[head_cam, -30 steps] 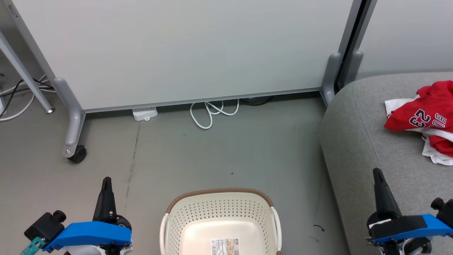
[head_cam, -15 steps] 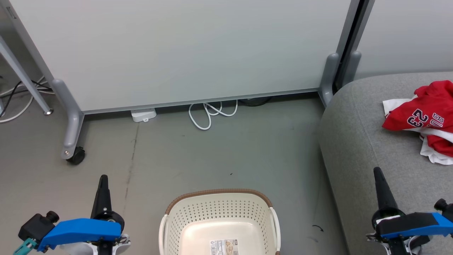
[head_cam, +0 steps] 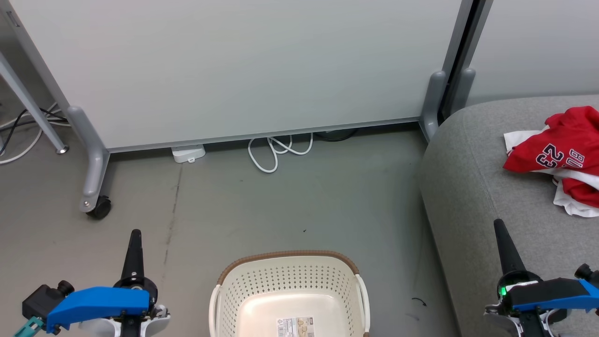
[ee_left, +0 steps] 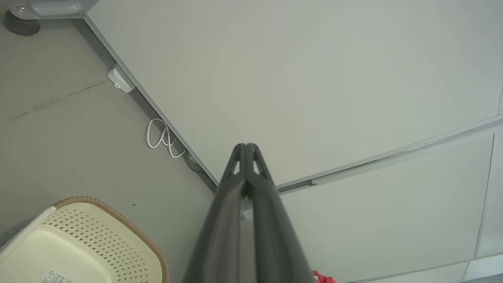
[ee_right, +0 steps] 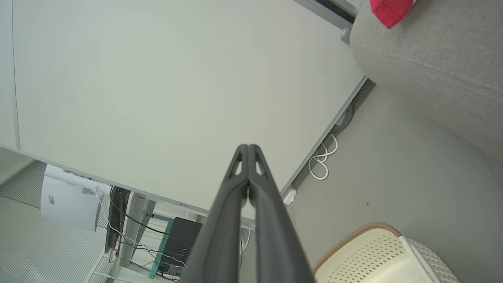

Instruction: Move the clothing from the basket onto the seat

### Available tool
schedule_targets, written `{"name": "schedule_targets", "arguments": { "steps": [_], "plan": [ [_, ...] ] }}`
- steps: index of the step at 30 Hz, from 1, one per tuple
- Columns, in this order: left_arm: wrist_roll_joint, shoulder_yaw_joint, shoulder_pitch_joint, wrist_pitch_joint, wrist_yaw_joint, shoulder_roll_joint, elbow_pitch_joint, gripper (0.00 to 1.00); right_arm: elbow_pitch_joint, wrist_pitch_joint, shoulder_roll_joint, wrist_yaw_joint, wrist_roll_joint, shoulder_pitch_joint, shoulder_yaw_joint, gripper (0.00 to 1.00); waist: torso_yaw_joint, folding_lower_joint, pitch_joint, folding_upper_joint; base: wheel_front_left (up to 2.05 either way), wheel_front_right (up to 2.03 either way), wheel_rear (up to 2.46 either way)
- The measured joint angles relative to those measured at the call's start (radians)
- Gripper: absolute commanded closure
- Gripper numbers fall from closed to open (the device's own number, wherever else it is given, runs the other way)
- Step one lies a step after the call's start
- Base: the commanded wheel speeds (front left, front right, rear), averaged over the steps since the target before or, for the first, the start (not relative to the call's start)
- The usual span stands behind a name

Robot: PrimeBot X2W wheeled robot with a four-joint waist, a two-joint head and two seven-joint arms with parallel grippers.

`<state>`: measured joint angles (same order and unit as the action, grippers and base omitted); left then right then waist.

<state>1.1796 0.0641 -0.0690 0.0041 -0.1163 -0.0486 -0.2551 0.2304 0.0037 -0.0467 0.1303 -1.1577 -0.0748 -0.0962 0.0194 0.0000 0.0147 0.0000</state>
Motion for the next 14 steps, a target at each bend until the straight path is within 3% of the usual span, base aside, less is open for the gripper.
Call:
{"name": "schedule_targets", "arguments": {
  "steps": [14],
  "plan": [
    [0.129, 0.016, -0.011, 0.031, -0.004, 0.0, 0.003, 1.0, 0.005, 0.032, 0.0, 0.0, -0.135, -0.006, -0.005, 1.0, -0.005, 0.0, -0.003, 0.0, 0.0, 0.0, 0.0]
  ]
}}
